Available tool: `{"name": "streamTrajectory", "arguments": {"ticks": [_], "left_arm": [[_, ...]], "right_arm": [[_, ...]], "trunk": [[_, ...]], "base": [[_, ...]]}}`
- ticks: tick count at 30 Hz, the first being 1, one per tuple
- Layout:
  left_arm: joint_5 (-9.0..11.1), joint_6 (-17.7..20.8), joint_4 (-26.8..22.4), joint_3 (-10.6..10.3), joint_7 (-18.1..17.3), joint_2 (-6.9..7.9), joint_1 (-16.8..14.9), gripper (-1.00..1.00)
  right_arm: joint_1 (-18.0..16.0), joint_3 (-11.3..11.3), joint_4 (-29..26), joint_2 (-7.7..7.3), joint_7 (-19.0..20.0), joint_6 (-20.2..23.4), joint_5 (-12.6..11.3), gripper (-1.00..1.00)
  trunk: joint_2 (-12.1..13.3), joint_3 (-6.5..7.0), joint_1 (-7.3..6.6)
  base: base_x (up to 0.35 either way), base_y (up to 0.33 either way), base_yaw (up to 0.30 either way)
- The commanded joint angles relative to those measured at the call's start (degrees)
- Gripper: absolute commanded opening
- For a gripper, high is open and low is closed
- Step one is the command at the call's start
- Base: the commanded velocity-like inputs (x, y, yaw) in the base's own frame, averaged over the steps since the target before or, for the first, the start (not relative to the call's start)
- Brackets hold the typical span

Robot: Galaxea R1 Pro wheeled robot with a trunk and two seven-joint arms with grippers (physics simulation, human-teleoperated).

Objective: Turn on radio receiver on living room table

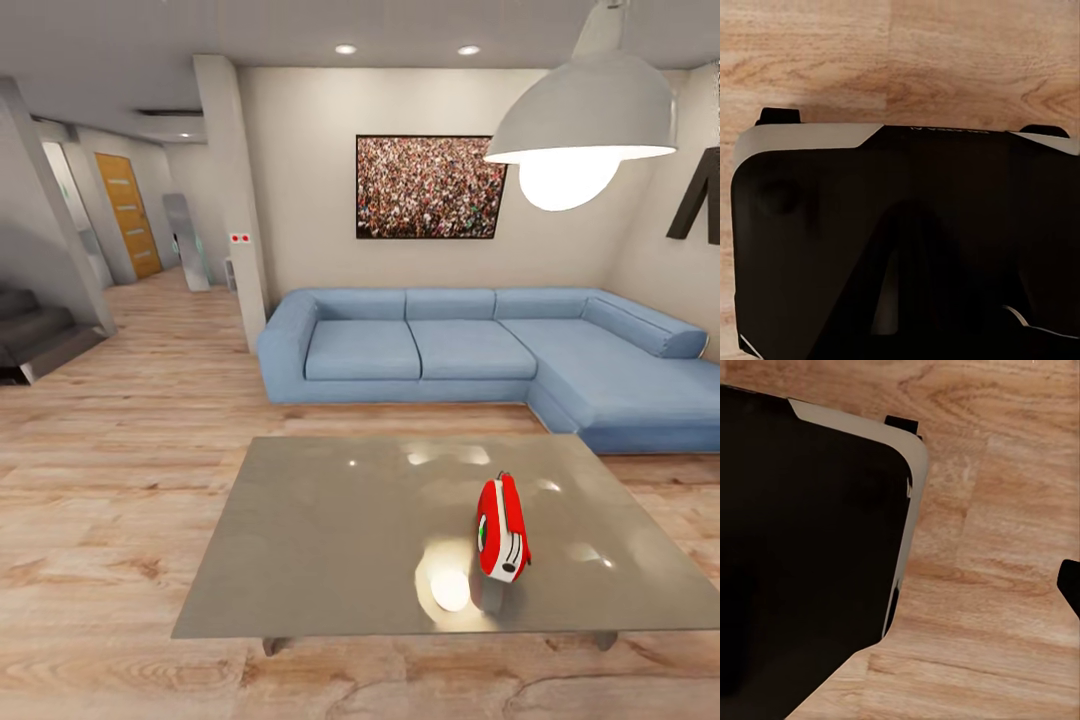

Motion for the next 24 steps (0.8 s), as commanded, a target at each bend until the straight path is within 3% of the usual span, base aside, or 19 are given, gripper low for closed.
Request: {"name": "streamTrajectory", "arguments": {"ticks": [1,24], "left_arm": [[0.0,0.0,0.0,0.0,0.0,0.0,0.0,-1.0],[0.0,0.0,0.0,0.0,0.0,-0.02,0.0,-1.0]], "right_arm": [[0.0,0.0,0.0,0.0,0.0,0.0,0.0,1.0],[0.0,0.0,0.0,0.08,0.1,0.1,0.1,1.0]], "trunk": [[0.0,0.09,0.0],[0.0,0.94,0.0]], "base": [[0.0,0.0,0.0],[0.0,0.0,0.0]]}}
